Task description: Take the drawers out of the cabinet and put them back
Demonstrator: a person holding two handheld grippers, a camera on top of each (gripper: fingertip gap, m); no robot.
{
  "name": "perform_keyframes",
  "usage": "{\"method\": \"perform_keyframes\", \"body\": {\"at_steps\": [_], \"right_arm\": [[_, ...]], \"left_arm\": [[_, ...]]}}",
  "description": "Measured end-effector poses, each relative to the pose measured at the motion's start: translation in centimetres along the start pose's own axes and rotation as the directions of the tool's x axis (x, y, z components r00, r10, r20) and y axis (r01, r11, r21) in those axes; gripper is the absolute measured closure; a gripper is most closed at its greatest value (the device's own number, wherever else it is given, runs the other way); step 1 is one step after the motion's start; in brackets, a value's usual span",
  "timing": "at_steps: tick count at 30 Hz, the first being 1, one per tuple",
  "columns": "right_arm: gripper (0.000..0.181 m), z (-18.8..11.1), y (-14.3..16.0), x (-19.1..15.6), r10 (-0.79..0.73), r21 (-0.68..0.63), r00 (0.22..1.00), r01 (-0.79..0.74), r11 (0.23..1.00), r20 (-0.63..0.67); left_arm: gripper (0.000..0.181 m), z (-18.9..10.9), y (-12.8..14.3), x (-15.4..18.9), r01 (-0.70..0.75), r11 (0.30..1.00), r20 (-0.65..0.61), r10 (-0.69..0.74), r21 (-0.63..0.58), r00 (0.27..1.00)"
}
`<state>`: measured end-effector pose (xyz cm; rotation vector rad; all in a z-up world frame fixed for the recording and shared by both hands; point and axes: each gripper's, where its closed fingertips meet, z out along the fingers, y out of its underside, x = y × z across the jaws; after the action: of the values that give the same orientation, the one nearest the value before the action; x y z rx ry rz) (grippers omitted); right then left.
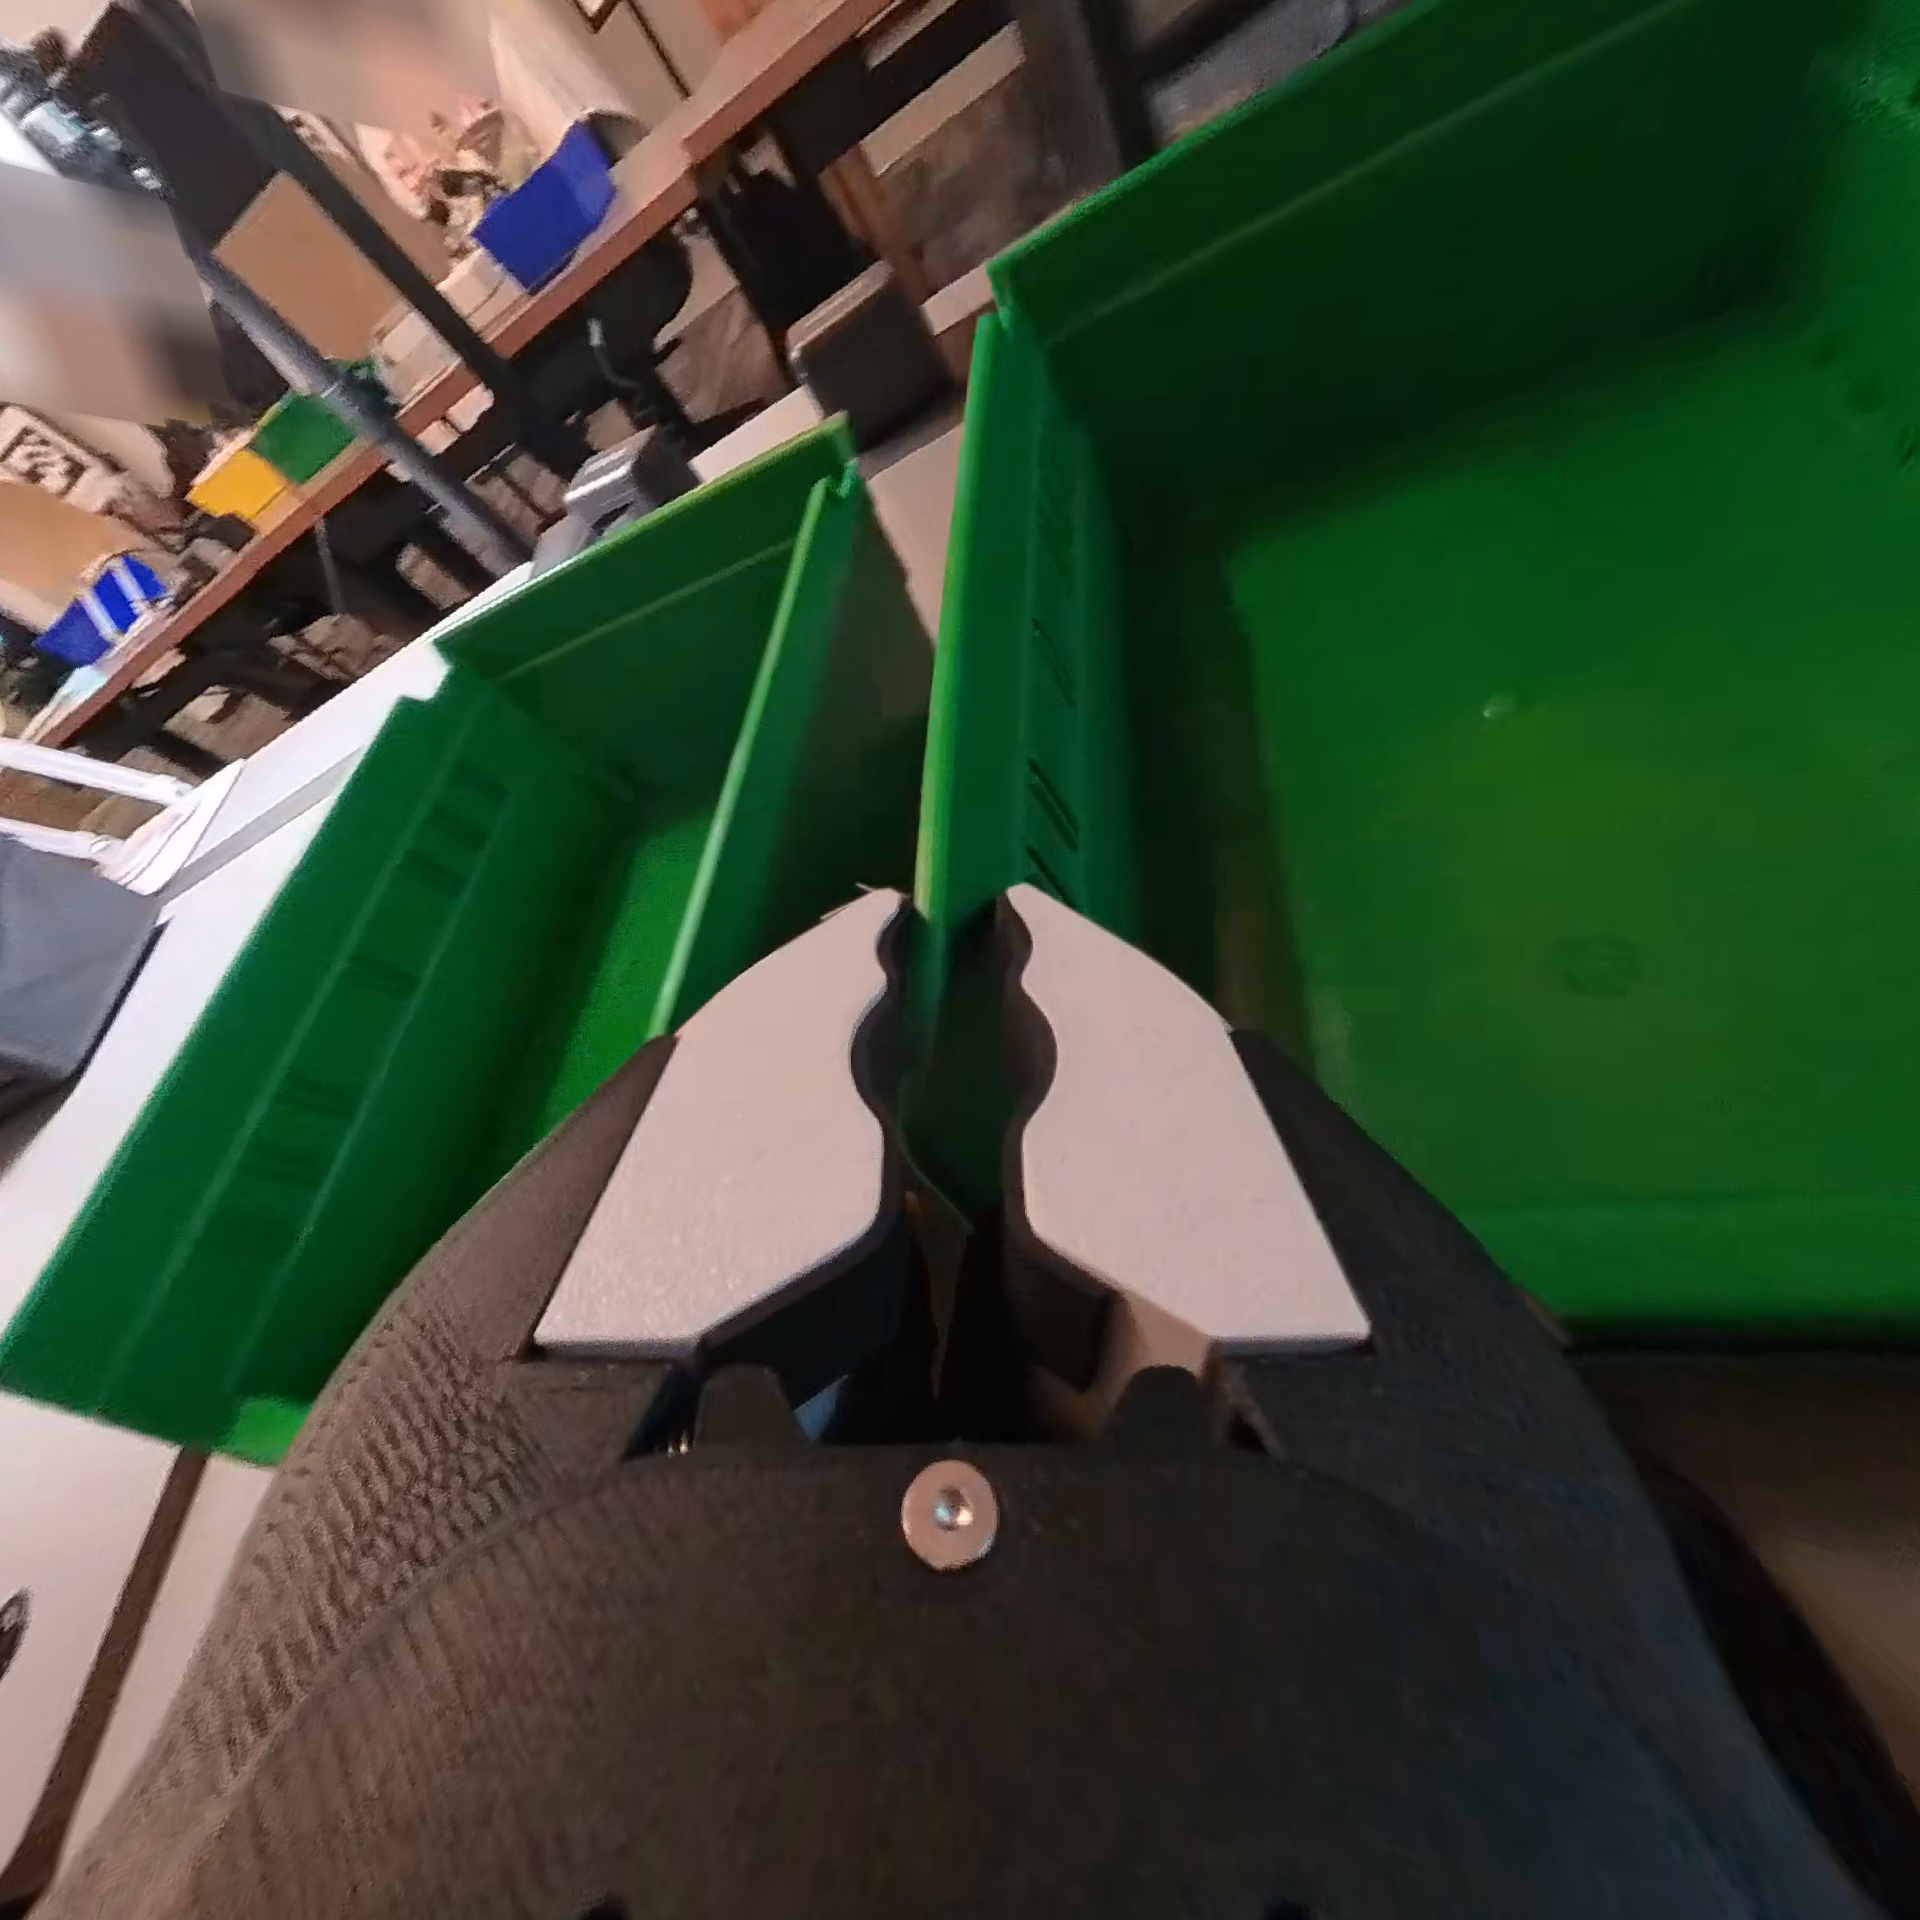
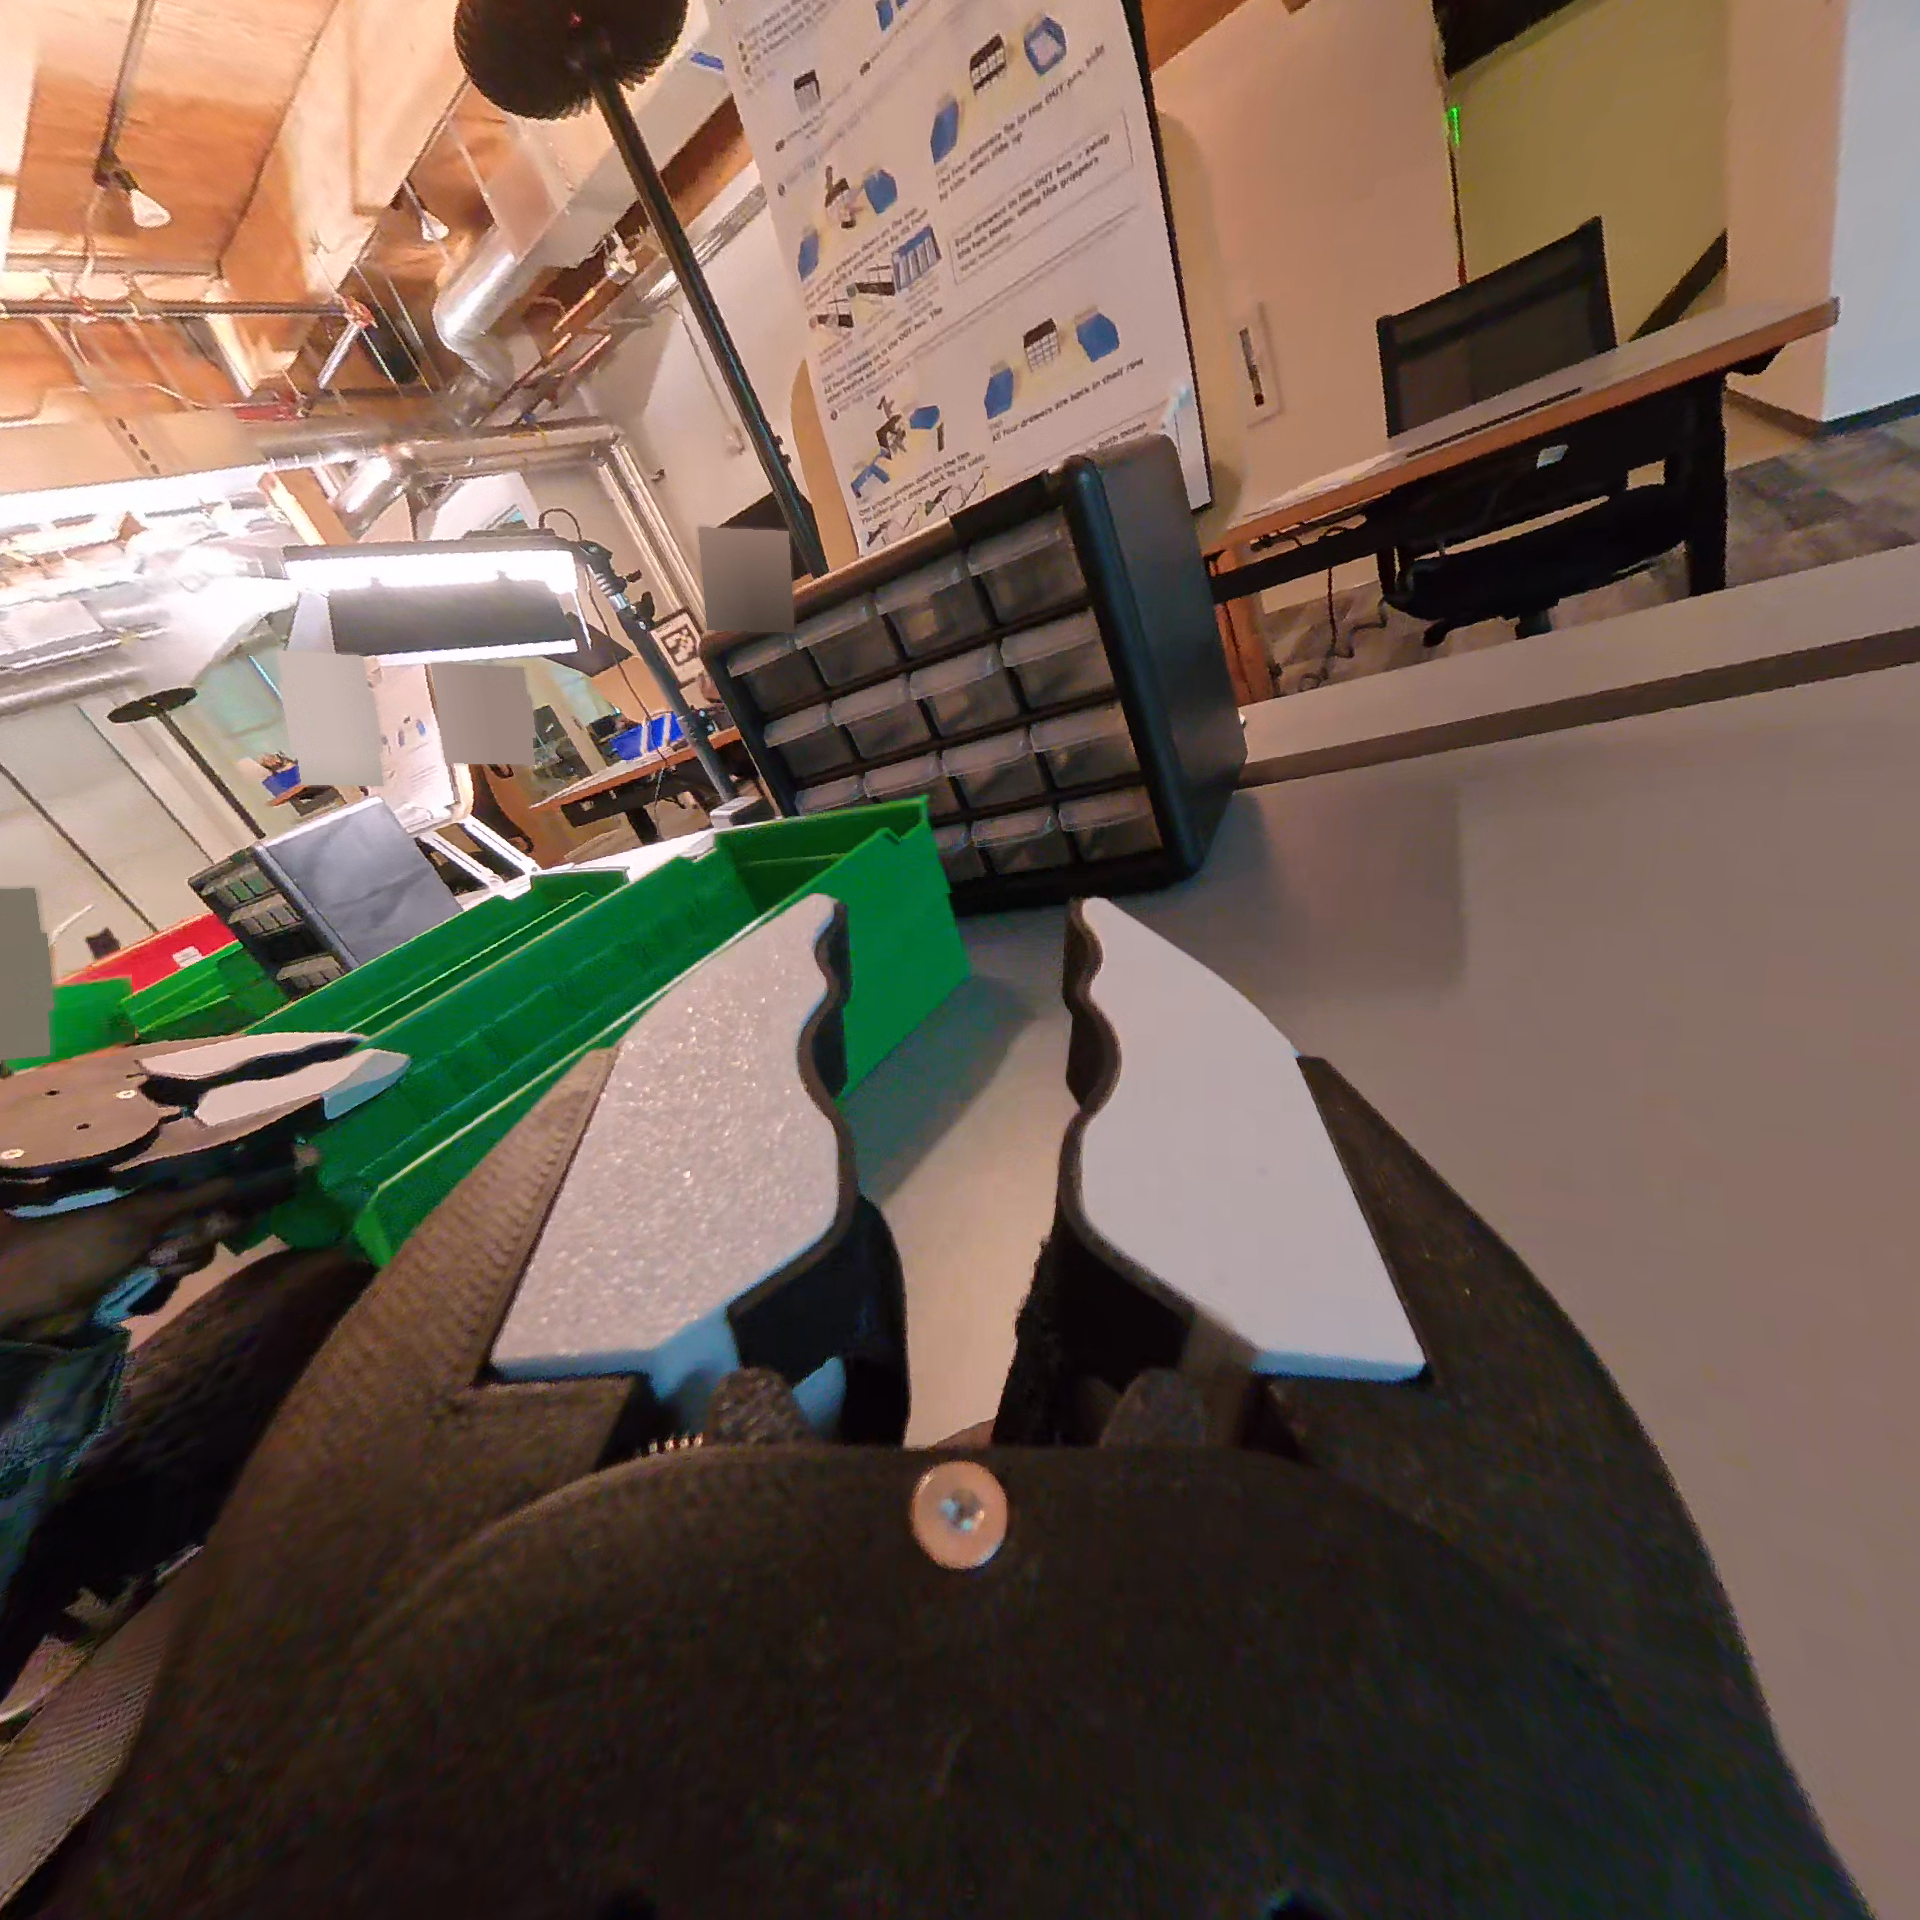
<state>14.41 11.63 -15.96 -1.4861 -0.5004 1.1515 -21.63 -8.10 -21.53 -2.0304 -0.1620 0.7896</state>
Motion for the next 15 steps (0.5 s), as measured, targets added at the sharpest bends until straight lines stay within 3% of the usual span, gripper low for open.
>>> {"method": "perform_keyframes", "body": {"at_steps": [15], "right_arm": [[0.143, 0.4, 1.3, 1.0, -0.003, -0.036, 1.0, 0.002, 0.999, -0.027]], "left_arm": [[0.164, 0.4, 3.5, -6.8, 0.059, 0.997, 0.235, -0.044, -0.058, 0.971]]}}
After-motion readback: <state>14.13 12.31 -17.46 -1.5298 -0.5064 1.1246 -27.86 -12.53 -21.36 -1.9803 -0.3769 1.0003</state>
